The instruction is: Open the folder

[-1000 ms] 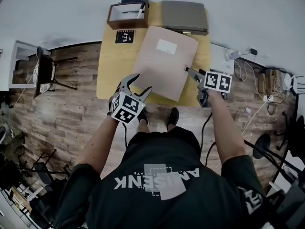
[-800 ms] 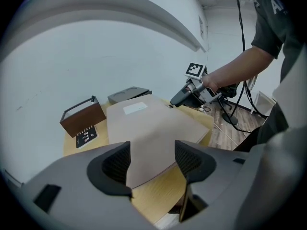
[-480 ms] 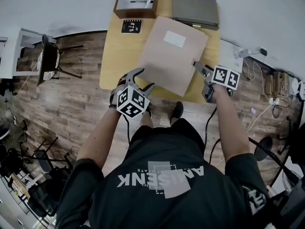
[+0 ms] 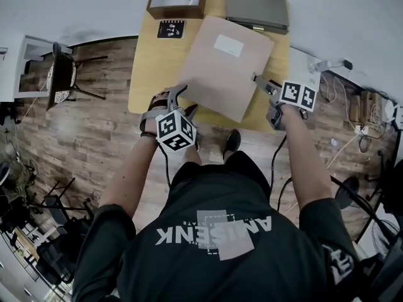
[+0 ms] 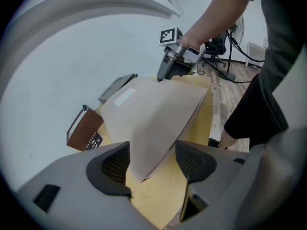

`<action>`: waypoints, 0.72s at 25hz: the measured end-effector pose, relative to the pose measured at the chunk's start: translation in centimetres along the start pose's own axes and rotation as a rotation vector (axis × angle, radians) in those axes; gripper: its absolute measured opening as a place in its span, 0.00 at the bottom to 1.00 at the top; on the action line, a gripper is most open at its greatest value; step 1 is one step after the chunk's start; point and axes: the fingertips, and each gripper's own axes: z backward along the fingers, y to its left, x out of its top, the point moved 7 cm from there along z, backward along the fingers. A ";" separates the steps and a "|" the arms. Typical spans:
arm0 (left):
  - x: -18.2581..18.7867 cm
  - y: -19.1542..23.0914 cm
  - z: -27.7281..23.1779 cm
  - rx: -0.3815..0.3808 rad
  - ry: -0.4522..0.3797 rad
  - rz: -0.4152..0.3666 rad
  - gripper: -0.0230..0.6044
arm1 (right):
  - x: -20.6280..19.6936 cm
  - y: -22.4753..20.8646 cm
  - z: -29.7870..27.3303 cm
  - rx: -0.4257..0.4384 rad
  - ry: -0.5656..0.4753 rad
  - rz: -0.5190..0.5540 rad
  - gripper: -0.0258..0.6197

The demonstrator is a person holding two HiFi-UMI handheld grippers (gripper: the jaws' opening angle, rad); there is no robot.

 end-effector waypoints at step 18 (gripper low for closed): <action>1.7 -0.8 0.2 0.087 -0.039 -0.208 0.48 | -0.1 -0.3 -0.3 0.031 0.017 0.002 0.49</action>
